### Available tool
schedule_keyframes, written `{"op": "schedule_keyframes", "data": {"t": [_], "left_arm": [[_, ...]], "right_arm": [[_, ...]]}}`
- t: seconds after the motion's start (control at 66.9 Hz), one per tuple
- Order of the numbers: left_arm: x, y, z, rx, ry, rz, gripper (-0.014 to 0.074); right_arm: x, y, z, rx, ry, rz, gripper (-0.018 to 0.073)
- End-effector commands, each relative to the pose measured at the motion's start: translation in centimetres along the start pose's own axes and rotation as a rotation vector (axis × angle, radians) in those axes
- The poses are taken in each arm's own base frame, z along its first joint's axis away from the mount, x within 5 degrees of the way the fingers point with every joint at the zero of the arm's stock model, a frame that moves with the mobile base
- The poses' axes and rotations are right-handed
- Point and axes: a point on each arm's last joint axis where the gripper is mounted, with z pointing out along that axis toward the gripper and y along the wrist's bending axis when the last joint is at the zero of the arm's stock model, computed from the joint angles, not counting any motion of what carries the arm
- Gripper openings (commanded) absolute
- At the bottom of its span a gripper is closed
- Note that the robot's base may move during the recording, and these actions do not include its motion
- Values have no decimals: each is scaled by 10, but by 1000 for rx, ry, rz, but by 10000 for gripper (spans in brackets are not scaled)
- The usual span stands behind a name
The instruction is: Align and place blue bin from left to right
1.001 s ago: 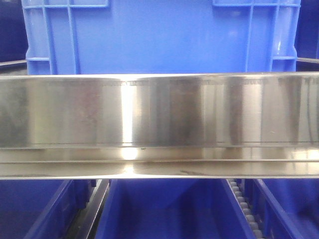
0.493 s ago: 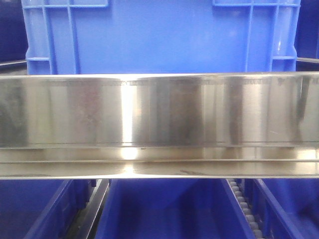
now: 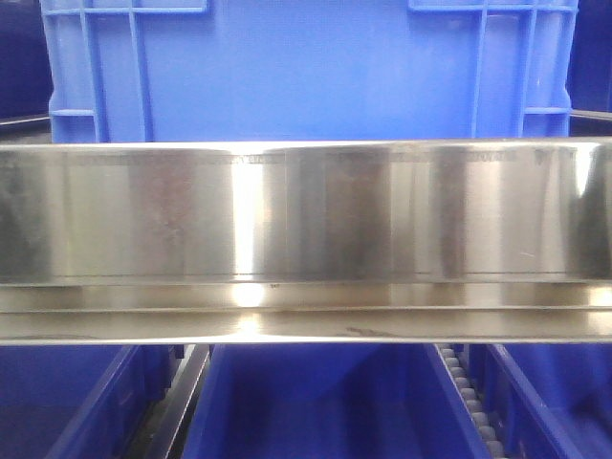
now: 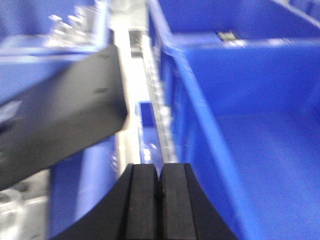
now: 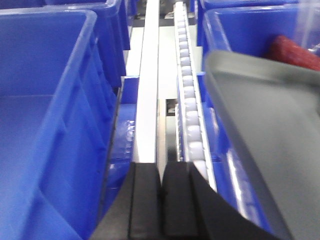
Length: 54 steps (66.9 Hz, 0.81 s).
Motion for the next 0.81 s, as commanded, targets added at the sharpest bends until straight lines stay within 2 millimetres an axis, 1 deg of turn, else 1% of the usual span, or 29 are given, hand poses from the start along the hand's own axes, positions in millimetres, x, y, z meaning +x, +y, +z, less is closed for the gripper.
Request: {"op": "schedule_keyframes", "data": {"t": [0.0, 0.045, 0.194, 0.389, 0.598, 0.688, 0.792], "left_arm": [[-6, -10, 9, -15, -13, -15, -111], [-9, -16, 16, -14, -9, -19, -111], [-15, -32, 30, 5, 25, -56, -111], [-26, -37, 46, -22, 86, -118, -111], [-29, -39, 53, -17, 98, -137, -111], [-29, -39, 53, -17, 98, -137, -111], [-27, -38, 53, -23, 113, -136, -111]], "right_arm": [[-10, 10, 8, -5, 9, -15, -75], [-13, 15, 13, 11, 21, -28, -72], [-25, 40, 29, 13, 16, -50, -72], [-29, 63, 49, -6, 102, -39, -72], [-35, 77, 64, -17, 127, -34, -72], [-34, 77, 71, -12, 144, -35, -72], [-34, 78, 74, -14, 138, -36, -72]]}}
